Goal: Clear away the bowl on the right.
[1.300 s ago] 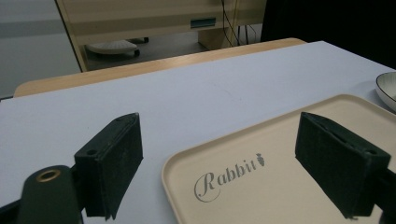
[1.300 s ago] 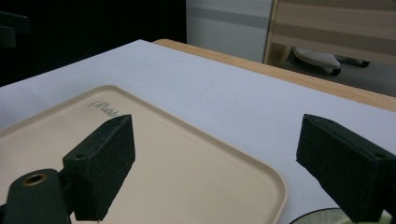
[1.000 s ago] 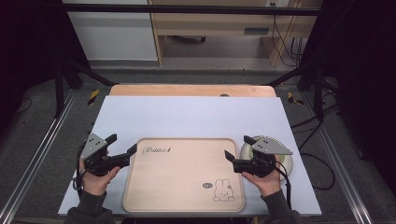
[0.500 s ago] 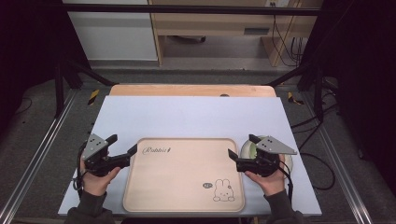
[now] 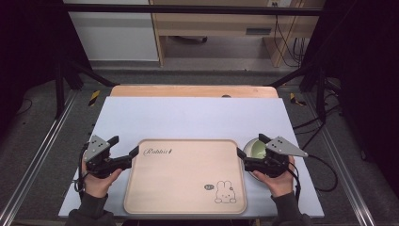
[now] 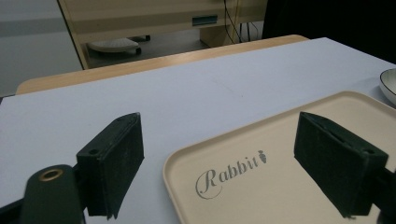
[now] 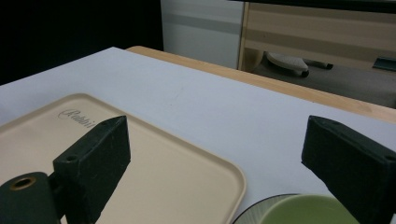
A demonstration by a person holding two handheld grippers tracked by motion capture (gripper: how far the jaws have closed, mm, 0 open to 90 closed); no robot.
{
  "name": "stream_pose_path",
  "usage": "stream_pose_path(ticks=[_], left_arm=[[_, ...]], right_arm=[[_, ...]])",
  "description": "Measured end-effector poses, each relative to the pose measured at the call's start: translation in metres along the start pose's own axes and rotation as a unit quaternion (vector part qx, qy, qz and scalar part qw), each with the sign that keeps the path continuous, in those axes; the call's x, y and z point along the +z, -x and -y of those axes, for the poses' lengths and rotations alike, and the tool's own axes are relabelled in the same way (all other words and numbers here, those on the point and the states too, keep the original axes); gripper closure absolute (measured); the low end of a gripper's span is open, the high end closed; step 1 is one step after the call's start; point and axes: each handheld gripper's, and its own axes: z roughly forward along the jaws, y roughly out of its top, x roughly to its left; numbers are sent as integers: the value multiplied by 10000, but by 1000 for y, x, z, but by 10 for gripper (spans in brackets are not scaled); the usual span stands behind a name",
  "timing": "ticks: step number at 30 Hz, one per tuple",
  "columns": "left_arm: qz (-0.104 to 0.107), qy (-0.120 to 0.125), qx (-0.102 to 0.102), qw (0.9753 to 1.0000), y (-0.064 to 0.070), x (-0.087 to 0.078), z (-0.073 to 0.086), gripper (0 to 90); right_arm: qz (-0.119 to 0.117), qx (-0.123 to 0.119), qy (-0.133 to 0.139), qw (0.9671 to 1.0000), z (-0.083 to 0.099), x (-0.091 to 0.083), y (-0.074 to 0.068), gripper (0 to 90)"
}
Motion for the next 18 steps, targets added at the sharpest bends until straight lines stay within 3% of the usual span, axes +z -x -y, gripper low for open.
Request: stream_pose_path(ticks=[10, 18], left_arm=[[-12, -27, -3, 10000, 0, 1, 1, 157], [-13, -37, 18, 10000, 0, 1, 1, 158]], right_arm=[[66, 283, -128, 9995, -1, -8, 11, 118], [195, 371, -169, 9990, -1, -11, 18, 126]])
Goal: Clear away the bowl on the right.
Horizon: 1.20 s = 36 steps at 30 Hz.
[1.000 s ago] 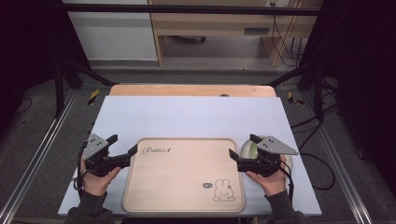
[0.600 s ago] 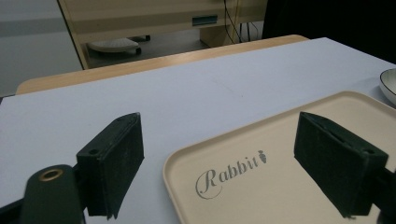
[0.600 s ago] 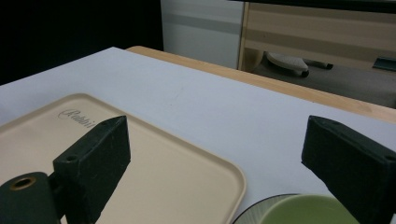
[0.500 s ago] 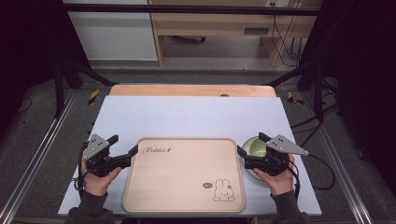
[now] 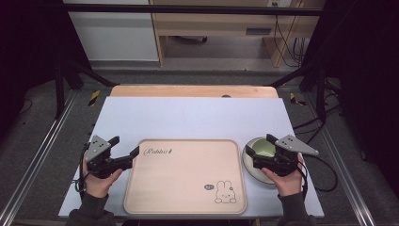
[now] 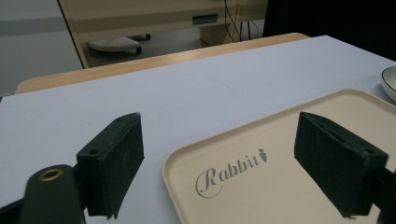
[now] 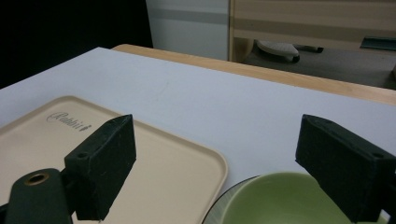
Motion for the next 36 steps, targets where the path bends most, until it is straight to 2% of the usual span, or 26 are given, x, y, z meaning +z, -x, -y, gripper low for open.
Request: stream_pose_path(ticks=[7, 24, 36], left_arm=[[-9, -9, 3, 10000, 0, 1, 0, 158], [-14, -61, 16, 10000, 2, 4, 1, 159], [-8, -60, 34, 10000, 3, 4, 1, 158]], right_arm=[[153, 86, -105, 9998, 1, -3, 9, 133], [345, 209, -245, 9989, 4, -8, 23, 132], [619, 420, -420, 9963, 8, -12, 37, 132]])
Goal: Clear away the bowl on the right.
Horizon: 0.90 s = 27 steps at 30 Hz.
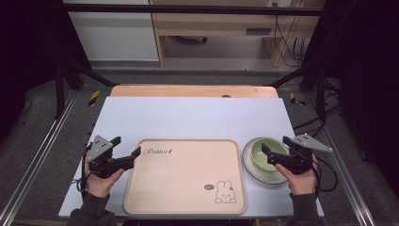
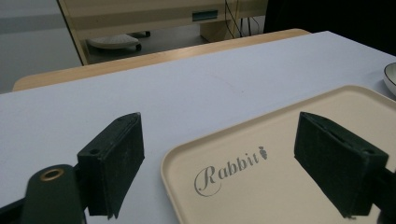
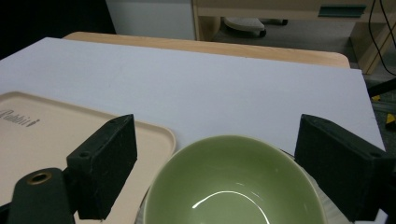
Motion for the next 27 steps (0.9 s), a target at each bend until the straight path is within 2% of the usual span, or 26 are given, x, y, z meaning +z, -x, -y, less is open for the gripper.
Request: stream_pose_path(ticks=[8, 15, 27], left_arm=[[1, 22, 2, 10000, 0, -1, 0, 158], [4, 21, 10, 10000, 1, -1, 0, 159], [0, 18, 35, 10000, 2, -1, 0, 159]], right_arm=[[148, 30, -189, 9997, 4, 4, 7, 141], [338, -3, -314, 9989, 8, 7, 13, 184], [674, 28, -550, 9962, 16, 11, 24, 218]])
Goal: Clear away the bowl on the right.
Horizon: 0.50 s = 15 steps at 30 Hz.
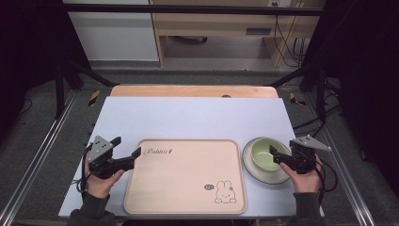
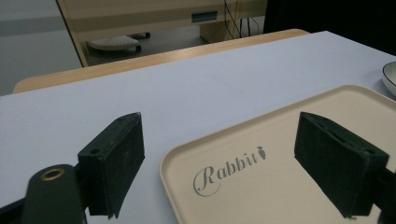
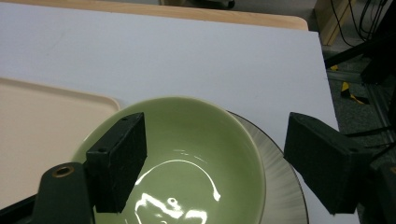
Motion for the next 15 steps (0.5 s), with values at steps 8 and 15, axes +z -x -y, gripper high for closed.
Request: stream_pose_path(ticks=[8, 15], left_arm=[[8, 8, -6, 10000, 1, 0, 0, 160], [12, -3, 4, 10000, 2, 0, 0, 161]], right_arm=[[150, 135, -191, 9996, 4, 4, 6, 233], [178, 153, -414, 9989, 7, 8, 8, 265]])
